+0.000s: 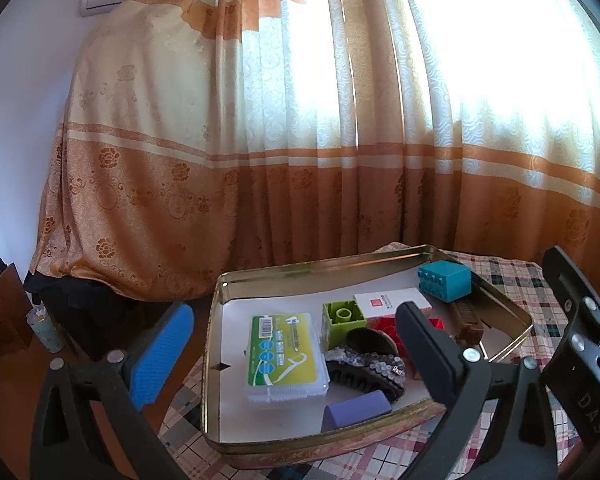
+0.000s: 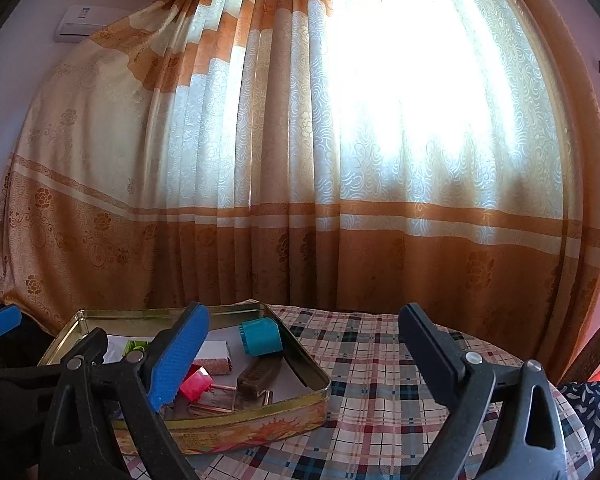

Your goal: Organize rigid objects

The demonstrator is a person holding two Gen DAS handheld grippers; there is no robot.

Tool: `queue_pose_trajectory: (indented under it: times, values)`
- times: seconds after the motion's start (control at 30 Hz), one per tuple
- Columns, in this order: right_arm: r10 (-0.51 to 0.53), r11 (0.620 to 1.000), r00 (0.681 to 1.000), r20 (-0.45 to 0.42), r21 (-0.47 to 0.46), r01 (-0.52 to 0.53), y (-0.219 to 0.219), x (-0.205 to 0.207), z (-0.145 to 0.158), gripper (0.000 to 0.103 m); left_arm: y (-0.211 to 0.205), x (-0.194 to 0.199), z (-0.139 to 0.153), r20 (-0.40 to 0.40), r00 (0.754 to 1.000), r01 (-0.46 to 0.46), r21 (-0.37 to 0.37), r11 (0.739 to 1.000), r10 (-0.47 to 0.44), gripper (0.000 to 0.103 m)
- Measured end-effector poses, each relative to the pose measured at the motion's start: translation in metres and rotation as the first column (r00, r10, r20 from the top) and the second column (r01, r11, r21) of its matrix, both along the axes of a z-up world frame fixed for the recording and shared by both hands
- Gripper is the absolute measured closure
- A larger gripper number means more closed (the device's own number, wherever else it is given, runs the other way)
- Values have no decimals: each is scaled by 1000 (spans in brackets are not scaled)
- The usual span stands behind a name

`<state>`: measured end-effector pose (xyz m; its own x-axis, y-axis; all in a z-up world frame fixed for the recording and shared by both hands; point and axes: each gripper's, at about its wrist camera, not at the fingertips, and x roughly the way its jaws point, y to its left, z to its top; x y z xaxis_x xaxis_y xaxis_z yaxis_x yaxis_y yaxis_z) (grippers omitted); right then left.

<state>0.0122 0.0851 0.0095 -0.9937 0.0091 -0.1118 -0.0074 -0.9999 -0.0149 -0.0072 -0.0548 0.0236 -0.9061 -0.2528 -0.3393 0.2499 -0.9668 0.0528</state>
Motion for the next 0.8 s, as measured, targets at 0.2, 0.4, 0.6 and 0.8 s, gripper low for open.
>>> queue_pose_trajectory:
  times: [0.2, 0.4, 0.6, 0.8]
  values:
    - [1, 1000, 1000, 5, 2, -1, 1, 1, 0, 6, 0, 0, -1, 9, 1000, 0, 5, 1000, 0, 0]
    - [-2, 1000, 1000, 4, -1, 2, 2, 1, -1, 6, 1, -1, -1, 19, 1000, 0, 9, 1000, 0, 0]
    - [-6, 1000, 1000, 7, -6, 6, 3, 1, -1, 6, 2, -1, -2, 22, 1000, 0, 6, 1000, 0, 0]
    - [-6, 1000, 1000, 7, -5, 6, 3, 1, -1, 6, 2, 0, -3, 21, 1000, -3, 2, 1000, 3, 0]
